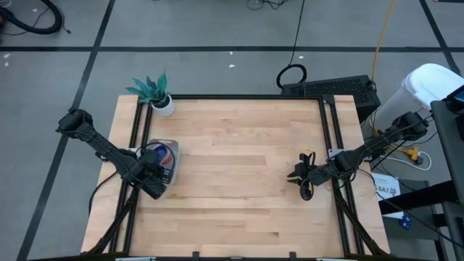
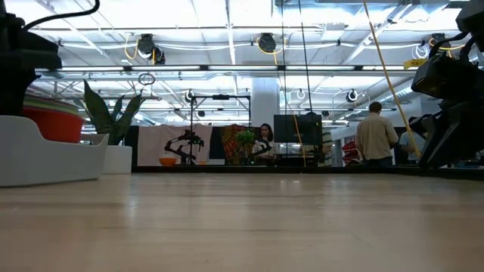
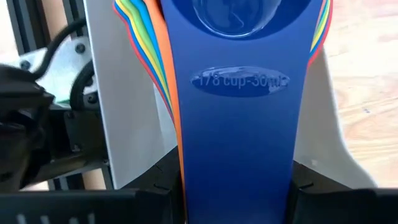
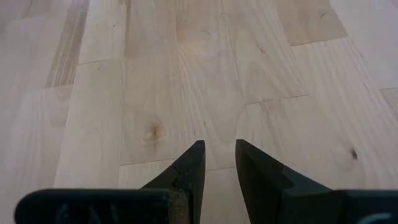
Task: Nest measuring cups in basket
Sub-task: Put the stacked measuring cups into the gray bin
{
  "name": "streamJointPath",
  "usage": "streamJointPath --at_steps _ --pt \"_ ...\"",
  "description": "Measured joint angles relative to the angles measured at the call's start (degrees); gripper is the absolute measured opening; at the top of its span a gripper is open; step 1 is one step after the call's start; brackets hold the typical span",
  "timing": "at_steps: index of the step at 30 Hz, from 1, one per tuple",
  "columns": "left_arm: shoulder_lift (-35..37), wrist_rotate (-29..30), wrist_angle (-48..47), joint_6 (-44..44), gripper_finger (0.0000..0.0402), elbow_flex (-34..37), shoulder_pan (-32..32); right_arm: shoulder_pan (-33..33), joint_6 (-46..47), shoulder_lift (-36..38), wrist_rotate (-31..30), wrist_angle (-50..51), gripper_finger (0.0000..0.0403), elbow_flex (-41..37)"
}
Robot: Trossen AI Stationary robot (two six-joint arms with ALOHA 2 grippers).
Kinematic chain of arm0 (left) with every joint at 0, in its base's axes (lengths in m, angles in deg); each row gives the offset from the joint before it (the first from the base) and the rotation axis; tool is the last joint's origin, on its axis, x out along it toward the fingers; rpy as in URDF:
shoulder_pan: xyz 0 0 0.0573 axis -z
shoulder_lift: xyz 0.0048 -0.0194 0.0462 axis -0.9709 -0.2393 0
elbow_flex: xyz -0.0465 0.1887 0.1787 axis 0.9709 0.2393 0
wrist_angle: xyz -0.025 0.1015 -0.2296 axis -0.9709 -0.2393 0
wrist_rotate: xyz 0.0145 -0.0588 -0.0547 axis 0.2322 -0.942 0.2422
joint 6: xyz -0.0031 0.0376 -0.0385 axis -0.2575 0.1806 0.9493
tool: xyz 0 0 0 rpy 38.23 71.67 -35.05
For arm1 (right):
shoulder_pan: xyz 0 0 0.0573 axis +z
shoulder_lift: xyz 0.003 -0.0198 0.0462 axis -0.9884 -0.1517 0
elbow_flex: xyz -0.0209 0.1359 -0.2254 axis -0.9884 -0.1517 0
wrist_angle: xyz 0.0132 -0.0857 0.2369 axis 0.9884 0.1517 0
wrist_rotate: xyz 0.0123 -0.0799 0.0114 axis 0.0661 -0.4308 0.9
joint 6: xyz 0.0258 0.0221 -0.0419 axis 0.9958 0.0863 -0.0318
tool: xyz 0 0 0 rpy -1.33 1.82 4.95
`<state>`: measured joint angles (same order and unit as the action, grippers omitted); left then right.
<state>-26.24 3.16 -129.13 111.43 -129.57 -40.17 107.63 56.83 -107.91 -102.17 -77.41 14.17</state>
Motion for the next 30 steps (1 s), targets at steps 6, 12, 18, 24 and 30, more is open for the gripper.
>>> streamJointPath --at_steps 6,12,18,24,30 --pt "0.0 -0.2 1.8 1.3 0.0141 1.6 0.0 0.0 -0.1 0.0 0.0 0.0 0.0084 0.0" --pt "-0.1 -0.1 1.8 1.5 0.0141 1.6 -2.0 0.0 -0.4 0.0 0.0 0.0 0.0084 0.0" --pt "-0.1 -0.1 1.8 1.5 0.0141 1.6 -4.2 0.0 -0.4 0.0 0.0 0.0 0.0084 0.0" --pt "-0.2 -0.3 4.0 1.5 0.0141 2.1 -6.6 0.0 -0.5 0.0 0.0 0.0 0.0084 0.0" --pt "-1.5 -1.4 4.7 0.6 0.0141 2.6 -8.8 0.0 -0.6 0.0 0.0 0.0 0.0084 0.0"
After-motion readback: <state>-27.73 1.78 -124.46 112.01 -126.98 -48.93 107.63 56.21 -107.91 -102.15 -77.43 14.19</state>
